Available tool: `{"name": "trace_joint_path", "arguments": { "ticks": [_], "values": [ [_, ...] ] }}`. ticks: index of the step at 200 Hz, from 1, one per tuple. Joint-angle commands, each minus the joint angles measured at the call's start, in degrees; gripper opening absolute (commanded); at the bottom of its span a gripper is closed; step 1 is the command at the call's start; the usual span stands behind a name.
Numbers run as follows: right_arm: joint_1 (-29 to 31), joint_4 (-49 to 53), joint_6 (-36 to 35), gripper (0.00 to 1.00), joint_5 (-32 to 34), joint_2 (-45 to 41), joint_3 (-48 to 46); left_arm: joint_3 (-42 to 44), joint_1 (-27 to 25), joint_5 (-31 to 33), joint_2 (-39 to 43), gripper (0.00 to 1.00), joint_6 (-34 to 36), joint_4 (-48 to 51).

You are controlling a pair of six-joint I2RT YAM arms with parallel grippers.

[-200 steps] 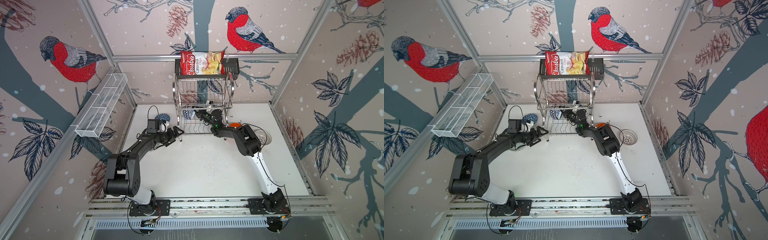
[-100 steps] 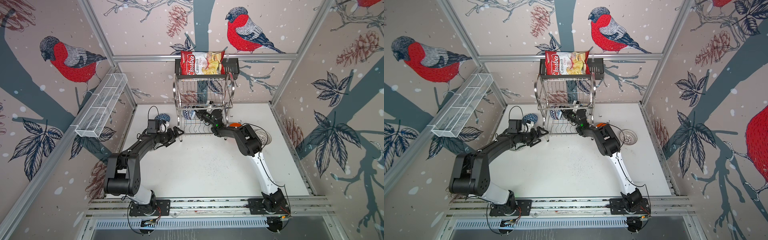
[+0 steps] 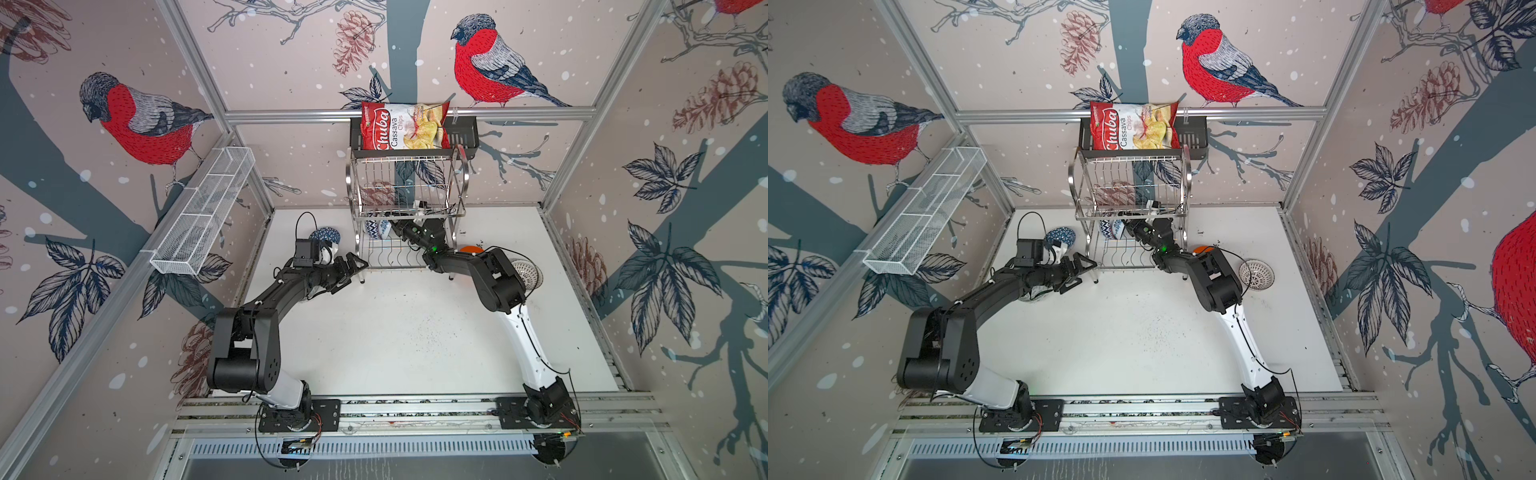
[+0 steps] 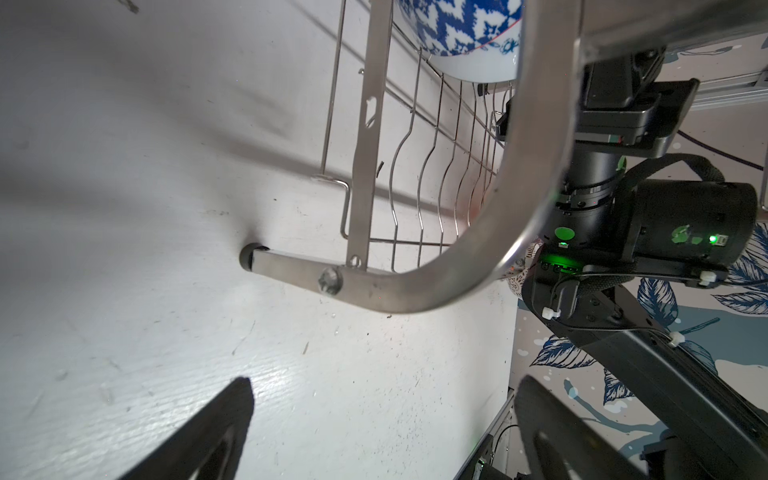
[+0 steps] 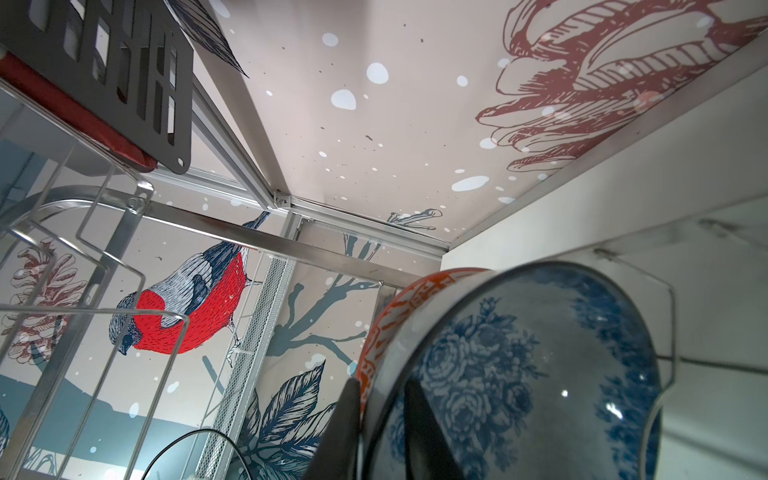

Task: Load the bowls into the dish rack

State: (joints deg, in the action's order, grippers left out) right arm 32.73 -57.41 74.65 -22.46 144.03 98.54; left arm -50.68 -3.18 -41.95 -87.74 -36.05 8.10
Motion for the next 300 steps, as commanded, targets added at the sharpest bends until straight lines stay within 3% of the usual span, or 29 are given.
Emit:
{"name": "trace_joint_path", "arguments": {
  "ticks": [1,129,198,300],
  "values": [
    [0.2,0.1,-2.0,0.18,0.3,-1.1,-0.4,0.0,0.2,-0.5,0.4,0.98,0.4,-0.2],
    [0.5,1.8,-7.7,0.11,-1.4,-3.3,-1.6,0.1,0.2,-0.6,0.4,0.98,0.4,-0.2],
    [0.6,2.2,-7.5,0.21,-2.3,-3.4,-1.9,-0.1,0.2,-0.5,0.0,0.98,0.4,-0.3],
    [1.0,-0.4,-5.4,0.27,-0.8,-6.2,-5.8,-0.5,0.2,-0.4,0.1,0.98,0.3,-0.2]
  ]
}}
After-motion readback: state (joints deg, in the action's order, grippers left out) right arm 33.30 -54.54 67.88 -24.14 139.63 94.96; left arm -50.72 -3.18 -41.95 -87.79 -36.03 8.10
